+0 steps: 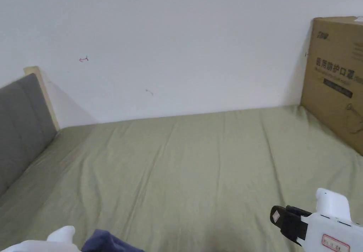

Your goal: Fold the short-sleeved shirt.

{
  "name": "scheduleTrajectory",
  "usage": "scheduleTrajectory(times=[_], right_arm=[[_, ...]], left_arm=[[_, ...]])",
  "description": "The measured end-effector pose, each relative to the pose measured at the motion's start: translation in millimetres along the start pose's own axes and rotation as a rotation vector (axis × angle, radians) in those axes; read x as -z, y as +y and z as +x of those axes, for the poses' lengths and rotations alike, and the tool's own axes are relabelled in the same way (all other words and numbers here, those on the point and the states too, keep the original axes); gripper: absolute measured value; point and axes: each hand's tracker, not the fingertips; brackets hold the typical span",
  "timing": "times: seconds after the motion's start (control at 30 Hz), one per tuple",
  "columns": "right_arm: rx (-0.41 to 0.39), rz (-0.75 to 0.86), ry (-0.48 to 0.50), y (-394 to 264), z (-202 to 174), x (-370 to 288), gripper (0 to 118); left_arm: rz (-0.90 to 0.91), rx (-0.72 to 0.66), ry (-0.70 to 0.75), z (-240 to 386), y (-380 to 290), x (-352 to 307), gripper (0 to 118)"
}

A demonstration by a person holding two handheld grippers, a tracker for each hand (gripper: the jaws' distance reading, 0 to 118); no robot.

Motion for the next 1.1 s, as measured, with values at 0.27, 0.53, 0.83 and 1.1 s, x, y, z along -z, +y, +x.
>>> scheduleTrajectory(times=[0.27, 0.53, 0.83, 1.1], right_arm=[[0.002, 0.002, -0.005, 1, 11, -14, 0], [0.004, -0.004, -0.029, 2, 28, -16, 0], [0.032, 0.004, -0.021, 3, 32, -6, 0], [0.003, -0.005, -0.028, 6, 31, -3, 0]], left_arm=[[-0.236, 0.0, -0.108, 105, -26, 129, 35], [-0.179, 0.069, -0.349, 123, -23, 115, 95], [-0.145, 0.437, -0.109, 125, -34, 93, 0], [-0.415, 0.426, -0.082, 144, -93, 203, 0]])
